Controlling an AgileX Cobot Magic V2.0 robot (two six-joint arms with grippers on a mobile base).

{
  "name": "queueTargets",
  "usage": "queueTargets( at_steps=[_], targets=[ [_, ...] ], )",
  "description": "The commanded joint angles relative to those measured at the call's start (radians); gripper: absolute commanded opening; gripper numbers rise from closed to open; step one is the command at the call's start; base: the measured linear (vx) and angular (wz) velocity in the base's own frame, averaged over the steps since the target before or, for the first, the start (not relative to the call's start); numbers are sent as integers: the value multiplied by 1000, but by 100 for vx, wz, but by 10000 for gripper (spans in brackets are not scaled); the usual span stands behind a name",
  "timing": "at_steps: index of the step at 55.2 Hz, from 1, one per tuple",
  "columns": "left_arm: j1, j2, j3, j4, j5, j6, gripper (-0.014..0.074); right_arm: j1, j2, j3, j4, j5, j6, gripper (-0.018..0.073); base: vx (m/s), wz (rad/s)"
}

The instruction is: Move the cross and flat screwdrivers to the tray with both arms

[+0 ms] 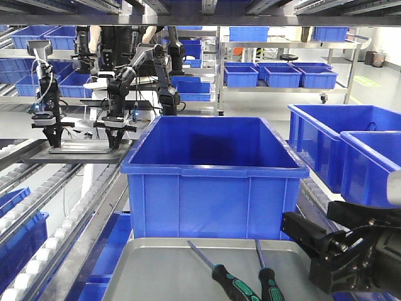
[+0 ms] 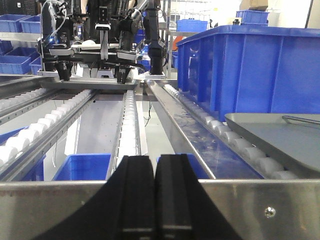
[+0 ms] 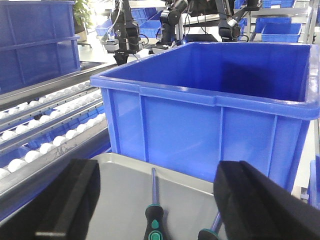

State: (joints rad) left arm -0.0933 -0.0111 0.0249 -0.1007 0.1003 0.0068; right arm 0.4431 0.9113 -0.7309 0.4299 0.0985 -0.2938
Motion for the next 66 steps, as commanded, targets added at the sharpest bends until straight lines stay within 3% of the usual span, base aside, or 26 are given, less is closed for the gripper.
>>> queueTargets(
  at_steps=[1,16,25,30,37,48,57,66],
  targets=[
    [-1,0,-26,-2,-78,-7,-6,-6,-9,-37,-6,-81,-9,552,0,0],
    [-1,0,-26,-2,-78,-7,-6,-6,-9,-37,-9,-82,-16,552,0,0],
    [-1,0,-26,-2,-78,-7,-6,-17,-105,59,-81,-200,-25,516,0,0],
    [-1,0,-26,-2,-78,-7,-6,-77,-223,190,-139,-256,39,470,0,0],
    [-1,0,-26,-2,-78,-7,-6,-238,-426,363,-267,-241,186,368,0,0],
    [-1,0,-26,-2,-78,-7,-6,-428,-747,592,-483,-147,262,142,0,0],
    [-1,0,-26,-2,-79,-7,-6,-484,-940,766,-513,-154,329,-15,0,0],
    [-1,-2,-26,-2,-79,-7,-6,-482,-929,769,-523,-64,340,-12,0,0]
  ],
)
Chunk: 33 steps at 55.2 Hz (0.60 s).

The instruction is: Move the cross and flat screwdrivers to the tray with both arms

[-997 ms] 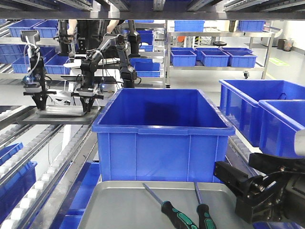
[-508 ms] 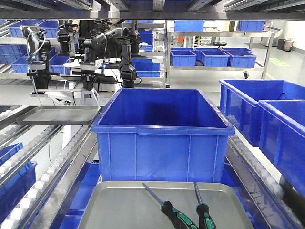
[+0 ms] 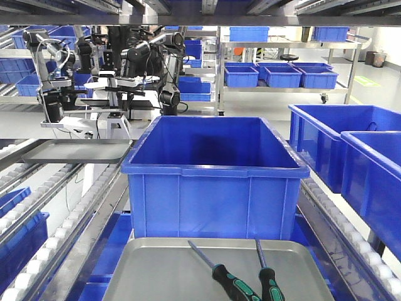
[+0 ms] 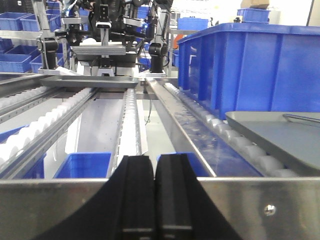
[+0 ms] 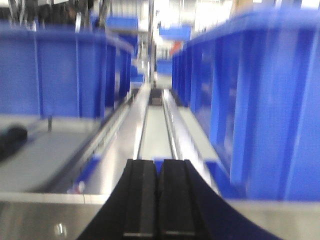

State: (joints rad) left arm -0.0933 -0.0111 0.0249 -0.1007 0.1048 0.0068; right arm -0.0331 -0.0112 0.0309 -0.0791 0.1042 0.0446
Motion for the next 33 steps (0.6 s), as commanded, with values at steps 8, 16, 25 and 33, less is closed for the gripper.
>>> queueTargets(
  at_steps=[8,16,25,33],
  targets=[
    [-1,-2,-26,-2,-84,-7,-6,-6,-5,7,-14,-62,2,-11,0,0],
    [-1,-2,-26,-2,-84,-7,-6,-6,-5,7,-14,-61,2,-11,0,0],
    [-1,-2,-26,-2,-84,-7,-6,-6,-5,7,-14,-61,2,-11,0,0],
    [-1,-2,-26,-2,-84,-7,-6,-6,-5,7,-14,-61,2,-11,0,0]
  ],
)
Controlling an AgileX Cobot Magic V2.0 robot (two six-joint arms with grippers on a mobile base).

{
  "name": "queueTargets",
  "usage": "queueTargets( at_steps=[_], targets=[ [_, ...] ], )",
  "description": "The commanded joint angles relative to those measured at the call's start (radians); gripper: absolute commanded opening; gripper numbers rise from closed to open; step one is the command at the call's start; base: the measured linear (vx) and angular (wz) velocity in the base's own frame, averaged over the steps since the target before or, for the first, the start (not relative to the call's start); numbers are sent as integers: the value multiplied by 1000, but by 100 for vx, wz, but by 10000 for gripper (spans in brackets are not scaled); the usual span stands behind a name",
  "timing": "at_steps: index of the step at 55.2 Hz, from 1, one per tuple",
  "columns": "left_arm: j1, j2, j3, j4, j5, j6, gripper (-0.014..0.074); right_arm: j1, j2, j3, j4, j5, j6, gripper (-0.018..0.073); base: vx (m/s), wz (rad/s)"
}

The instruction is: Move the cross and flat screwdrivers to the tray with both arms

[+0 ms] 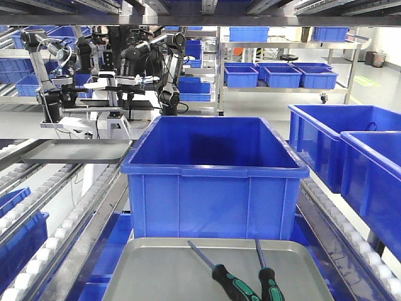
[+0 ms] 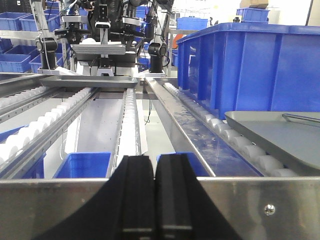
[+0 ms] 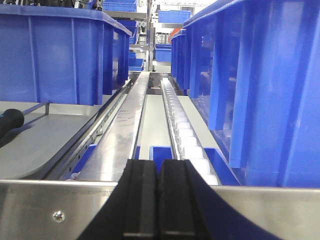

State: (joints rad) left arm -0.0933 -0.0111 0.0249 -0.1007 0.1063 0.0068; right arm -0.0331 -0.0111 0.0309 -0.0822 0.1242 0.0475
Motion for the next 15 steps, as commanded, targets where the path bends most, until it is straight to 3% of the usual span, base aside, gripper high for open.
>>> queueTargets(
  at_steps=[1,15],
  targets=[
    [-1,-2,-26,-2,-86,-7,-6,-6,-5,7,-10,-81,-1,-11,0,0],
    [-1,-2,-26,-2,-86,-7,-6,-6,-5,7,-10,-81,-1,-11,0,0]
  ],
)
